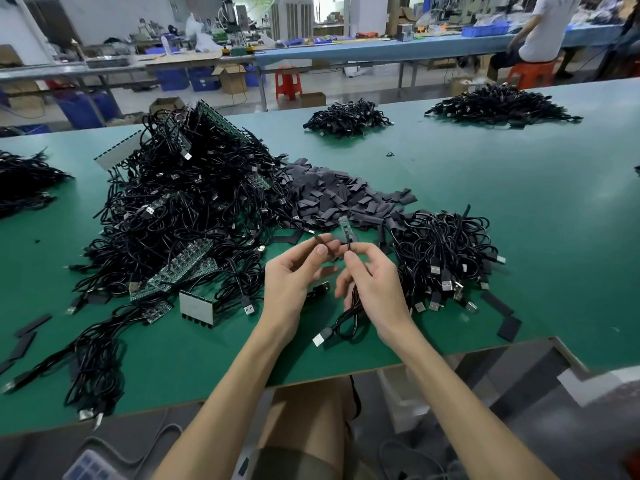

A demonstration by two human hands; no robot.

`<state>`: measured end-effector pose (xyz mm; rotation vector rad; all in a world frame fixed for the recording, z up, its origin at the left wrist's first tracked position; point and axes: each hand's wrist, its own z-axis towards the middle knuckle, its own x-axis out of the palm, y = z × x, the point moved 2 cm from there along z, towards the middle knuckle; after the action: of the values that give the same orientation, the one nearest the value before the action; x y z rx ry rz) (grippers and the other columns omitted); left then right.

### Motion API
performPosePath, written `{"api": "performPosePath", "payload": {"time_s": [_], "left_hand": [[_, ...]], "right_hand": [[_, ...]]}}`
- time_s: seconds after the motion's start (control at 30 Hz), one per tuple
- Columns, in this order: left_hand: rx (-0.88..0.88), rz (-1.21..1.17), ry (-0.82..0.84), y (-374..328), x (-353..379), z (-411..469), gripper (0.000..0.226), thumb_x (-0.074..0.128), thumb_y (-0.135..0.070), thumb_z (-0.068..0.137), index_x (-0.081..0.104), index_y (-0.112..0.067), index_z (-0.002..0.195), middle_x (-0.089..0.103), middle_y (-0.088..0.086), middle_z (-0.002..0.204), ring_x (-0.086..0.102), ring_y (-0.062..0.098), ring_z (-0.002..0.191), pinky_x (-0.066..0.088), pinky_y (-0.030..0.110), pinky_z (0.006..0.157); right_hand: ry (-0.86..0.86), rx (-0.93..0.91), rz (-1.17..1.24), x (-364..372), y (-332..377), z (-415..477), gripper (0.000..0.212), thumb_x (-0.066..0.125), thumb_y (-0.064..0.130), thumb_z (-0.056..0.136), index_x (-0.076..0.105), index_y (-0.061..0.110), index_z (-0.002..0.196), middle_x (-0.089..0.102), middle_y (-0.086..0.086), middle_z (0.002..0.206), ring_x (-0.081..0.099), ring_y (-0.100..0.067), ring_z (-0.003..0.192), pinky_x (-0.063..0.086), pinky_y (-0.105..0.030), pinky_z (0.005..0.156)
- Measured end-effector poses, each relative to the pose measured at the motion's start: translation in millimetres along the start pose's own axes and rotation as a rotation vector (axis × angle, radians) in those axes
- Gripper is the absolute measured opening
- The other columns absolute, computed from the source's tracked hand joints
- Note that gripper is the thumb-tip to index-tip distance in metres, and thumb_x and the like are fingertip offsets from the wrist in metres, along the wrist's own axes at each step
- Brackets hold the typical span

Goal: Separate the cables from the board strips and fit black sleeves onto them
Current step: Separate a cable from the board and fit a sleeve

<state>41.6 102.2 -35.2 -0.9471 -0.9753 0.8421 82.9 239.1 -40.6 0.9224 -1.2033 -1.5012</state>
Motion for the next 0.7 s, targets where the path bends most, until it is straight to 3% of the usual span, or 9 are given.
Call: {"api": "performPosePath", "payload": {"time_s": [0.2,0.37,0.57,0.7], "left_hand": [[-0.013,-0.061,-0.014,0.5,-1.6,1.4,0.02,0.065,-0.018,0.1,0.076,-0.013,0.116,0.074,0.017,0.117,0.07,0.033,0.114,0.058,0.031,0.088],[-0.011,-0.051,-0.044,-0.3,-2.0,0.7,0.022,0.064,-0.015,0.1,0.075,-0.007,0.117,0.075,0.017,0.114,0.071,0.031,0.111,0.058,0.03,0.086],[-0.027,-0.061,-0.086,-1.8,-1.6,1.2,0.022,0.064,-0.014,0.1,0.074,-0.004,0.116,0.075,0.018,0.112,0.072,0.031,0.109,0.058,0.029,0.084],[-0.042,-0.123,-0.105,-2.2,-1.9,1.5,0.019,0.063,-0.015,0.1,0.076,-0.006,0.112,0.075,0.017,0.112,0.072,0.03,0.109,0.057,0.029,0.086]], "right_hand": [[0.015,0.014,0.011,-0.6,-0.5,0.0,0.009,0.048,0.019,0.108,0.054,0.014,0.113,0.069,-0.014,0.064,0.052,-0.023,0.041,0.045,-0.028,0.047],[0.005,0.007,0.015,-0.7,-0.2,-0.4,0.019,0.054,0.032,0.107,0.055,0.013,0.111,0.069,-0.012,0.063,0.054,-0.021,0.042,0.046,-0.027,0.047],[-0.015,0.011,0.016,-2.7,-1.8,1.3,0.027,0.059,0.031,0.105,0.051,0.018,0.126,0.071,-0.012,0.065,0.051,-0.02,0.039,0.044,-0.026,0.047],[0.021,-0.017,-0.013,-1.6,-3.6,1.8,0.011,0.057,0.027,0.106,0.059,0.023,0.116,0.071,-0.012,0.064,0.05,-0.02,0.038,0.043,-0.027,0.046]]}}
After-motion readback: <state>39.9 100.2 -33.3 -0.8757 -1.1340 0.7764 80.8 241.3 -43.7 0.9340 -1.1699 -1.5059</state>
